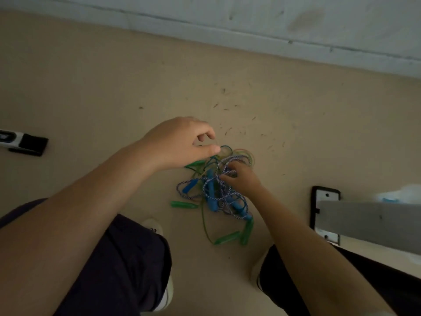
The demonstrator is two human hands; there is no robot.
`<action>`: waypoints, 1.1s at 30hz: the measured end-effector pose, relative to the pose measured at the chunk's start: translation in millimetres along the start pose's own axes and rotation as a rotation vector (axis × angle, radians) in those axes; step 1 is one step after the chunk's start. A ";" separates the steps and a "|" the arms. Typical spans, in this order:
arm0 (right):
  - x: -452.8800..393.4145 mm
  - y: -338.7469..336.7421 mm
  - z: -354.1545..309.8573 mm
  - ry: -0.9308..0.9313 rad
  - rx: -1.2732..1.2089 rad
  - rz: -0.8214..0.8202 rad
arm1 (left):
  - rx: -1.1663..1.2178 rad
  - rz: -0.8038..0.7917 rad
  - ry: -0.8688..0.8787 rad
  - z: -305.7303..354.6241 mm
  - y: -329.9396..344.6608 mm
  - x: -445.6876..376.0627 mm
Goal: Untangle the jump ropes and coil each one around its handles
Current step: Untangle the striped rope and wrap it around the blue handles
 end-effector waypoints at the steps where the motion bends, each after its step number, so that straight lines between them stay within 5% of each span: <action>1: -10.0 10.3 7.0 0.012 -0.013 -0.011 | 0.001 -0.008 -0.002 0.2 1.7 -6.2; 16: -28.3 24.3 32.6 0.011 -0.291 -0.101 | 0.043 -0.055 -0.028 13.8 13.6 -35.8; 29: 102.8 -169.2 -163.6 -0.382 -0.848 0.127 | 0.230 0.195 0.058 62.0 -43.7 45.2; 33: 149.6 -191.6 -216.2 -0.491 -0.823 0.152 | 0.370 0.312 0.077 72.3 -65.9 86.2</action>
Point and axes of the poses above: each hand's wrist, its own x-axis away from the middle knuckle, its own y-axis out of the palm, z = x × y, the point moved 8 cm from there along -x, towards the middle knuckle, and after that the axes turned 9 degrees about -y, right-handed, at the moved point
